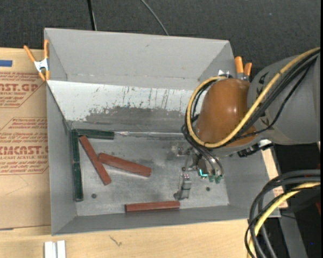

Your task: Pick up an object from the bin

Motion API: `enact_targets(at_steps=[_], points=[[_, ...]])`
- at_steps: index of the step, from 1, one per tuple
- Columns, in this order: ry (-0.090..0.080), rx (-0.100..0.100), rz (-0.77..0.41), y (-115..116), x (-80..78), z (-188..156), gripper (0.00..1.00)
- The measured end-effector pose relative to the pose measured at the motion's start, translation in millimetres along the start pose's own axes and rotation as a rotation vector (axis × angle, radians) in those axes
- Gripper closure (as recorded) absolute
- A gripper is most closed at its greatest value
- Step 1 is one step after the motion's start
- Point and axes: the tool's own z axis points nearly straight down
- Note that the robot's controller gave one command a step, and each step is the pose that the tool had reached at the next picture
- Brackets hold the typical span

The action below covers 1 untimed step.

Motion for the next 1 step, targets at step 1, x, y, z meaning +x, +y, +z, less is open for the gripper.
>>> enact_targets(at_steps=[1], points=[[-0.007, 0.0, 0.0, 0.0, -1.9, -4.1, 0.0]])
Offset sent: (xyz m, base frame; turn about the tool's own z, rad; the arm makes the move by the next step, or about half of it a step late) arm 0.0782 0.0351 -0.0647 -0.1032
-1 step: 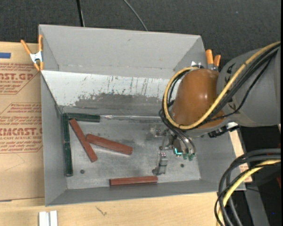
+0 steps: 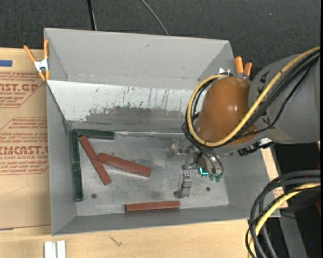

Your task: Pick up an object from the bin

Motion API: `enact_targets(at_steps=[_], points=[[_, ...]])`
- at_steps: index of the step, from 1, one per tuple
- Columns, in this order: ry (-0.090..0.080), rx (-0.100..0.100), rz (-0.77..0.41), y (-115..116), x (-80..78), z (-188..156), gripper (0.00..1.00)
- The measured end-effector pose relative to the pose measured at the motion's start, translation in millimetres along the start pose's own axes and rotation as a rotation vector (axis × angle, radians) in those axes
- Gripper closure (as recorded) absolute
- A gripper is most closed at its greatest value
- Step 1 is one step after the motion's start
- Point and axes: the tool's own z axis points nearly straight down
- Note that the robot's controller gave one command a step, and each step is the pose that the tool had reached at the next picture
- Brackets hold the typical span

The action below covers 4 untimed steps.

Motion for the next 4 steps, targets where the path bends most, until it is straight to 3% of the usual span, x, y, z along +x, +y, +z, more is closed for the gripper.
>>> enact_targets(at_steps=[1, 2, 3, 4], points=[[-0.009, 0.002, -0.048, 15.8, -39.1, 28.8, 0.0], [-0.006, 0.0, -0.103, 25.2, -53.4, 57.8, 0.0], [0.0, 0.001, -0.058, 56.5, -46.6, 61.2, 0.0], [0.0, 0.001, -0.117, 75.7, -15.4, 72.7, 1.0]])
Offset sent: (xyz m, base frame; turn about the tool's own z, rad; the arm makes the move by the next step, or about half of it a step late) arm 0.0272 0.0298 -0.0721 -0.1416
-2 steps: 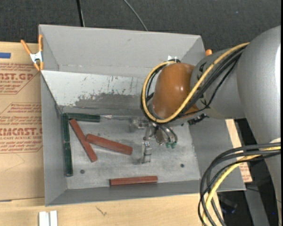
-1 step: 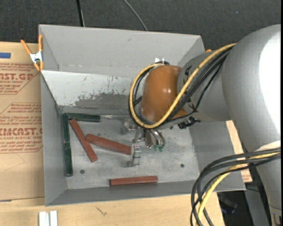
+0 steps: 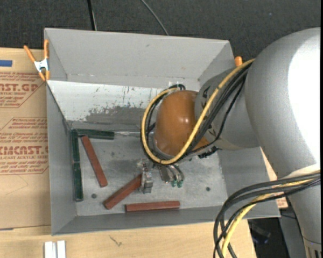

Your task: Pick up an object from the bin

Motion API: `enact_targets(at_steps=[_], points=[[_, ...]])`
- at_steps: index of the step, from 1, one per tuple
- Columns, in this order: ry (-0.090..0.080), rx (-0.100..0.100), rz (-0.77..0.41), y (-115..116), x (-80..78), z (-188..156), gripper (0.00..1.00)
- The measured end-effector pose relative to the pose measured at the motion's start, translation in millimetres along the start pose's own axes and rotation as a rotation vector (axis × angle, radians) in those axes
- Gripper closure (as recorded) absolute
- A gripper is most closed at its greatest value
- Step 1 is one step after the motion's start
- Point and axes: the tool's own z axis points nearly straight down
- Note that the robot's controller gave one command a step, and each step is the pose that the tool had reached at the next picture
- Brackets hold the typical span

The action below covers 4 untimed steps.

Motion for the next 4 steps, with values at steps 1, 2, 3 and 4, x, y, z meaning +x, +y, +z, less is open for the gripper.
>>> enact_targets(at_steps=[1, 2, 3, 4], points=[[0.0, 0.0, 0.0, 0.0, 0.0, 0.0, 1.0], [0.008, 0.001, -0.031, 7.0, 0.9, -45.7, 1.0], [0.001, 0.0, -0.042, 3.3, -3.8, -99.4, 1.0], [-0.002, 0.0, -0.534, 4.2, 10.2, -0.8, 0.0]])
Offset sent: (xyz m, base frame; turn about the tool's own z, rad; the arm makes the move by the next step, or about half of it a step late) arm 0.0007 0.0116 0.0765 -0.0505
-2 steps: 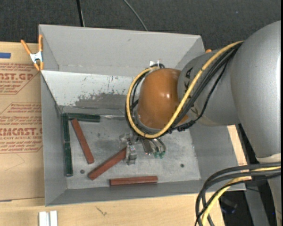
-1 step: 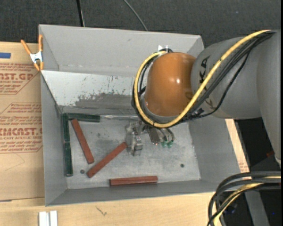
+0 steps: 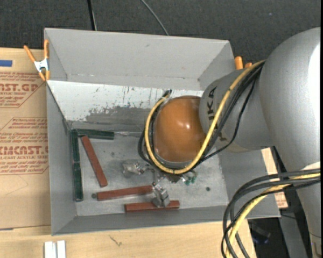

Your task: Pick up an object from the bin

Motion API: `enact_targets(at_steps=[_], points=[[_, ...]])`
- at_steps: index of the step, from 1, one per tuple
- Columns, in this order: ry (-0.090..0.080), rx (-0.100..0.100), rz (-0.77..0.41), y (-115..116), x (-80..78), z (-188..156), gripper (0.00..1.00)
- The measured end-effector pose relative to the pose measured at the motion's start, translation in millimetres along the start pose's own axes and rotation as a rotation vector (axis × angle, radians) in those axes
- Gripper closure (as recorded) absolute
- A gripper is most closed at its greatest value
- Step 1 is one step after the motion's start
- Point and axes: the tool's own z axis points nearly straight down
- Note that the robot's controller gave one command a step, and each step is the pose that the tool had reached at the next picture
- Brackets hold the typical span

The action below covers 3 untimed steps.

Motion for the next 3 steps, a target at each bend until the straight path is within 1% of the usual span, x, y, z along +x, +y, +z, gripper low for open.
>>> enact_targets(at_steps=[1, 2, 3], points=[[0.007, -0.004, -0.001, 1.6, 2.8, 4.3, 0.0], [-0.004, 0.001, -0.188, 18.0, -10.8, -7.3, 1.0], [-0.004, 0.001, -0.188, 17.9, -10.8, -7.3, 1.0]])
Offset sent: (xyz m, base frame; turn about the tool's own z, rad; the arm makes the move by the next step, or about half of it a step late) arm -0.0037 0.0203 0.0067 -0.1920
